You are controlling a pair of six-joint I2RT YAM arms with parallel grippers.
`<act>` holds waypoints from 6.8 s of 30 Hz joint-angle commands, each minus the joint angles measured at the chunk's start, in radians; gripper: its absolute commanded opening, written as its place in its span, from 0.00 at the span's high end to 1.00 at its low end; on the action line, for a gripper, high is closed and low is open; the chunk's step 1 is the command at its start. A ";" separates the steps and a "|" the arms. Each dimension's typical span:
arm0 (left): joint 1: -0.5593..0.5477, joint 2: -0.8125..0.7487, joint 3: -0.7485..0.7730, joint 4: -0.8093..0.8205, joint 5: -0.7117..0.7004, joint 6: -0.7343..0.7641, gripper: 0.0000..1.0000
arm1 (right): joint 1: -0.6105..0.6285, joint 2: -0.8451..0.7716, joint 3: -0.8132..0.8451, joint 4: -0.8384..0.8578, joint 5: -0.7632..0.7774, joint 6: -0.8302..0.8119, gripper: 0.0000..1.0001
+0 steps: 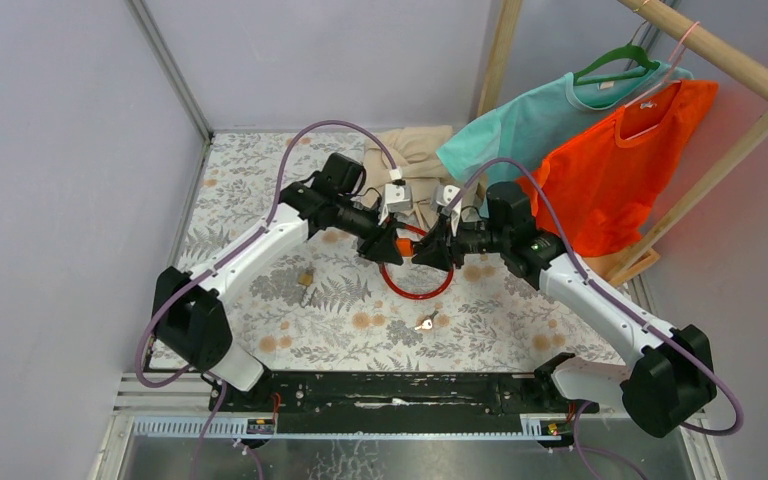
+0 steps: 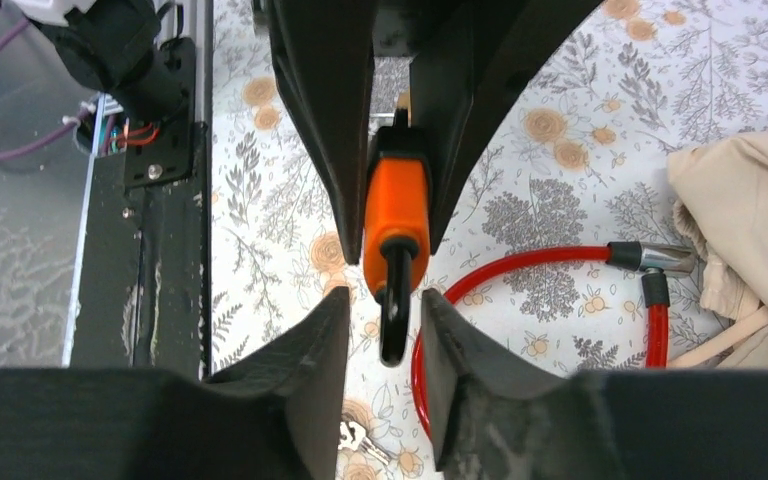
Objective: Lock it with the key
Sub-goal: Lock the lock, then place the key at the center of the board, then place the lock at the center of the board.
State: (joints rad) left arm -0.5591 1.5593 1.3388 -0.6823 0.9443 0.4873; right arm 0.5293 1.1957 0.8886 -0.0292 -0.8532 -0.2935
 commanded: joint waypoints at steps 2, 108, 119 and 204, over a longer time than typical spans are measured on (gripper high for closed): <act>0.004 -0.058 -0.008 0.101 0.074 0.050 1.00 | 0.008 0.006 0.040 -0.056 -0.048 -0.040 0.54; 0.034 -0.069 -0.061 0.101 0.070 0.053 1.00 | -0.135 -0.069 -0.005 -0.026 -0.179 -0.027 1.00; 0.089 -0.099 -0.098 0.090 0.069 0.102 1.00 | -0.163 -0.078 -0.008 -0.026 -0.227 -0.022 1.00; 0.640 -0.356 -0.489 0.715 -0.736 -0.289 0.00 | 0.364 0.618 0.302 -0.053 0.135 0.121 0.99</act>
State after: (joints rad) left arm 0.0715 1.2488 0.8825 -0.0769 0.2493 0.1738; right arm 0.8680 1.7203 1.0775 -0.0792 -0.7162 -0.2283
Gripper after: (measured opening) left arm 0.997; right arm 0.316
